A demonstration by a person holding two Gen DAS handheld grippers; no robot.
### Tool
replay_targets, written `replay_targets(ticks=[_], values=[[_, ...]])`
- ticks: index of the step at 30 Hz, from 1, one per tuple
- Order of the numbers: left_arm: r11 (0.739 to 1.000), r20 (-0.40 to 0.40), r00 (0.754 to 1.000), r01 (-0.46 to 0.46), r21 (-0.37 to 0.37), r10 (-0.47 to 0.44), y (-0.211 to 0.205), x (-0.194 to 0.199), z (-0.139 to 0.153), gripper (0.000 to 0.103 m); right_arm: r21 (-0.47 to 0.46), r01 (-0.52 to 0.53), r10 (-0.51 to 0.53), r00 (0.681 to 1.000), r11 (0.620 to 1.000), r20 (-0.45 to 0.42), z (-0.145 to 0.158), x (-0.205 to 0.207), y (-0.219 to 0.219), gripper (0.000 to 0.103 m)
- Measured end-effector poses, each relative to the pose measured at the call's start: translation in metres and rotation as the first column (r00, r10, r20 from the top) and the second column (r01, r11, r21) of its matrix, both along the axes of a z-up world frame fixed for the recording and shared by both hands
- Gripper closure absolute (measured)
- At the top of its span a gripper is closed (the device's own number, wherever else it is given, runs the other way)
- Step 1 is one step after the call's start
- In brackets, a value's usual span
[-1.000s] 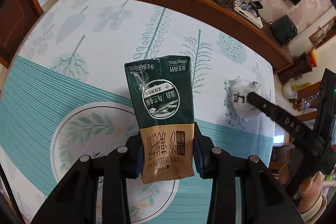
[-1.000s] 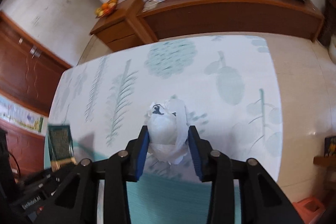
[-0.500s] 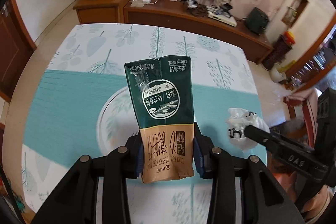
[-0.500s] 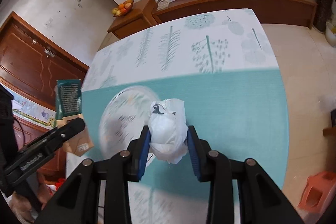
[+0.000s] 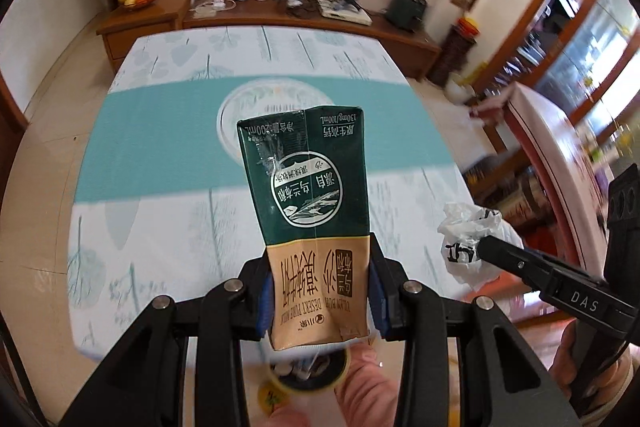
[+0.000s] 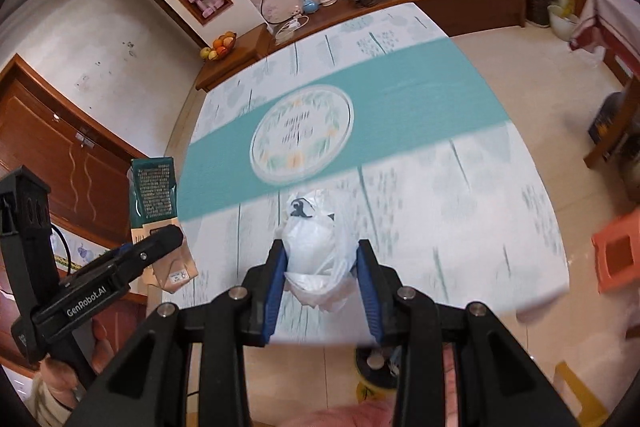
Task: Collect trash
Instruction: 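Carry the carton and bag down over the black bin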
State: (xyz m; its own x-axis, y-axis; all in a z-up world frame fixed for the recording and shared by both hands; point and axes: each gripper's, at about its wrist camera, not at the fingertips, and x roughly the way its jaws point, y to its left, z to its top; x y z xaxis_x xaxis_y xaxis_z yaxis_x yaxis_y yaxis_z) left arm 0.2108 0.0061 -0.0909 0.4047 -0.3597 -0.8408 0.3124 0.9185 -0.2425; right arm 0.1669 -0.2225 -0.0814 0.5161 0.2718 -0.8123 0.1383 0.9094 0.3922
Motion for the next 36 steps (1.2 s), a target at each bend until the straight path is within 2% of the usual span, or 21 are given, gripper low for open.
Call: replay_targets(ticks=[4, 9, 13, 16, 20, 30, 36], values=[[0.998, -0.002, 0.998, 0.062, 0.019, -0.062, 0.020, -0.051, -0.003, 0.066, -0.070, -0.027, 0.026, 1.000, 0.997, -0.007, 0.002, -0.044, 0.027, 0.068], [0.997, -0.003, 0.997, 0.080, 0.003, -0.080, 0.031, -0.087, -0.007, 0.066, -0.127, -0.073, 0.071, 0.997, 0.989, -0.022, 0.000, -0.083, 0.047, 0.068], [0.995, 0.005, 0.995, 0.097, 0.028, -0.098, 0.030, -0.109, -0.010, 0.066, -0.114, -0.089, 0.084, 0.995, 0.990, -0.047, -0.011, -0.103, 0.055, 0.068], [0.992, 0.023, 0.993, 0.116, 0.049, -0.117, 0.024, -0.130, -0.012, 0.066, -0.112, -0.101, 0.097, 0.994, 0.989, -0.040, -0.013, -0.119, 0.059, 0.068], [0.992, 0.007, 0.993, 0.119, 0.049, -0.120, 0.013, -0.158, -0.022, 0.066, -0.103, -0.120, 0.118, 0.993, 0.987, -0.031, -0.019, -0.143, 0.060, 0.068], [0.991, -0.041, 0.993, 0.115, 0.063, -0.113, -0.016, -0.230, -0.065, 0.066, -0.068, -0.146, 0.141, 0.987, 0.987, -0.078, -0.057, -0.211, 0.046, 0.068], [0.991, -0.101, 0.990, 0.111, 0.078, -0.102, -0.015, -0.249, -0.099, 0.066, -0.037, -0.120, 0.113, 0.983, 0.992, -0.143, -0.097, -0.231, 0.037, 0.068]])
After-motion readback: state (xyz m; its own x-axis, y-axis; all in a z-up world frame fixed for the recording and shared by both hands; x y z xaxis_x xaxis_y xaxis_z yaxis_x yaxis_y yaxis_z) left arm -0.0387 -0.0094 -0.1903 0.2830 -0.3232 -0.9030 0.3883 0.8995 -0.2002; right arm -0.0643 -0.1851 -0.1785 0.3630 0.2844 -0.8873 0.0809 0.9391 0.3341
